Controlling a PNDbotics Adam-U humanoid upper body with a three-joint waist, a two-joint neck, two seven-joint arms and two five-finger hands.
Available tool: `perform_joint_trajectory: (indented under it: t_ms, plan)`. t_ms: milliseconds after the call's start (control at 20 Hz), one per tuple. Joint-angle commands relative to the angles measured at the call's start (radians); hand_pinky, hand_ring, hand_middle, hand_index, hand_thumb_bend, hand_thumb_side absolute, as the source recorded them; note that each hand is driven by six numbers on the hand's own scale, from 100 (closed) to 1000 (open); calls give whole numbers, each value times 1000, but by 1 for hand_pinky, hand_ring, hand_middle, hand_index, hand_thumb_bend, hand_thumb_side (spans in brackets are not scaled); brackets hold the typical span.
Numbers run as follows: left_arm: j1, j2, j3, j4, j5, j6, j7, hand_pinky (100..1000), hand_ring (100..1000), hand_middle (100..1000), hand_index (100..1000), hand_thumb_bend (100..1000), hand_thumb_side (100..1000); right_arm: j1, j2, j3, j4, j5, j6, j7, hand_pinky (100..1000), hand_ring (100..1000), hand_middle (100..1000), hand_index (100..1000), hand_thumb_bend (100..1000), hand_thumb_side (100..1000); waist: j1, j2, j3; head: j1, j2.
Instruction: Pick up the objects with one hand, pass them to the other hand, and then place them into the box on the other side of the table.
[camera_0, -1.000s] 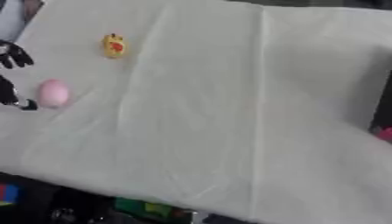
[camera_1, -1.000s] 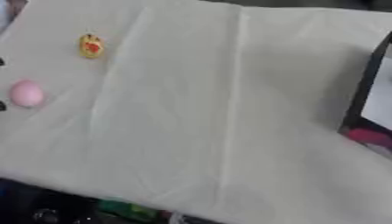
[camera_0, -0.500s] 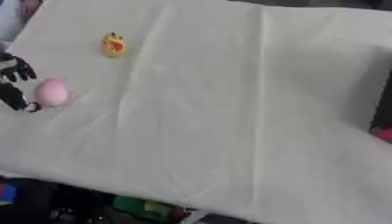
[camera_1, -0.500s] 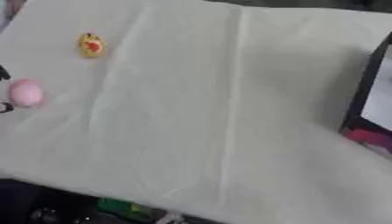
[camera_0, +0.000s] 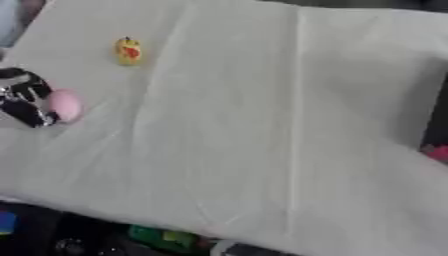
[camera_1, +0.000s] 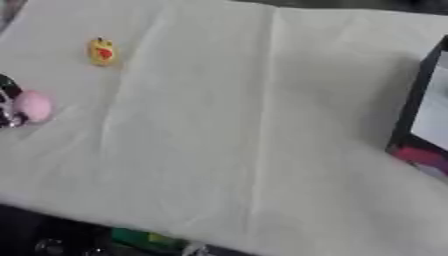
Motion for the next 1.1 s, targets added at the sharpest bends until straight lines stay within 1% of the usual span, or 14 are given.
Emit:
perform_joint_trajectory:
  t_ms: [50, 100, 150, 200, 250, 350, 500, 550, 600, 650, 750, 800, 900, 1100]
  plan:
    - [-19, 14, 2, 0, 18, -2, 44, 799, 695, 605, 594, 233, 100, -4, -19, -9, -4, -8, -8, 1, 820, 688, 695, 829, 196, 355, 2, -23, -2, 1, -6]
    - [-19, 12, 1, -2, 27, -1, 55, 775, 654, 572, 534, 262, 100, -4, -19, -9, -4, -9, -9, 1, 820, 688, 695, 829, 194, 356, 2, -23, -2, 1, -6]
    - [-18, 13, 0, -7, 38, 0, 60, 765, 639, 558, 510, 283, 100, -4, -19, -9, -4, -10, -10, 1, 820, 688, 696, 829, 194, 356, 3, -23, -2, 0, -5]
    - [-15, 17, 0, -16, 50, 2, 62, 735, 603, 529, 459, 284, 100, -5, -20, -9, -5, -11, -11, 1, 821, 688, 695, 829, 193, 356, 3, -23, -2, 0, -4]
    - [-10, 23, 3, -35, 65, 5, 63, 717, 584, 516, 442, 270, 100, -5, -21, -9, -5, -12, -11, 1, 821, 687, 695, 829, 191, 357, 3, -23, -1, -1, -3]
    - [4, 41, 16, -90, 104, 16, 60, 705, 577, 511, 443, 235, 100, -6, -24, -9, -8, -13, -12, 3, 821, 686, 693, 828, 190, 355, 4, -24, 0, -4, -3]
    - [35, 80, 42, -214, 165, 34, 59, 699, 574, 510, 446, 200, 100, -8, -27, -9, -12, -13, -13, 4, 820, 684, 691, 827, 192, 353, 4, -24, 1, -20, -3]
    - [44, 93, 51, -260, 180, 39, 62, 696, 572, 510, 450, 184, 100, -9, -28, -9, -13, -13, -13, 5, 820, 684, 690, 827, 193, 352, 3, -25, 2, -30, -3]
    - [52, 105, 61, -306, 193, 42, 69, 691, 567, 507, 451, 142, 100, -10, -28, -7, -16, -13, -13, 6, 821, 683, 690, 826, 194, 351, 3, -25, 3, -40, -3]
    - [57, 113, 70, -347, 205, 46, 78, 680, 556, 502, 451, 153, 100, -12, -29, -5, -19, -13, -12, 9, 821, 683, 689, 826, 196, 350, 3, -25, 4, -50, -3]
    - [61, 120, 89, -422, 221, 50, 106, 651, 531, 488, 446, 123, 100, -20, -29, 2, -28, -13, -11, 18, 821, 683, 688, 826, 198, 348, 2, -26, 6, -72, -4]
    - [60, 118, 96, -456, 224, 51, 124, 635, 510, 475, 441, 100, 100, -26, -29, 8, -33, -12, -9, 25, 820, 684, 690, 827, 200, 346, 1, -27, 7, -82, -5]
    - [57, 107, 102, -522, 229, 51, 161, 626, 500, 465, 437, 100, 100, -47, -27, 25, -50, -10, -4, 46, 820, 685, 692, 828, 203, 341, -1, -29, 8, -100, -7]
    - [41, 52, 83, -630, 180, 46, 209, 601, 482, 449, 436, 100, 100, -116, -11, 78, -99, 4, 19, 116, 820, 689, 697, 831, 203, 334, -5, -32, 8, -133, -17]
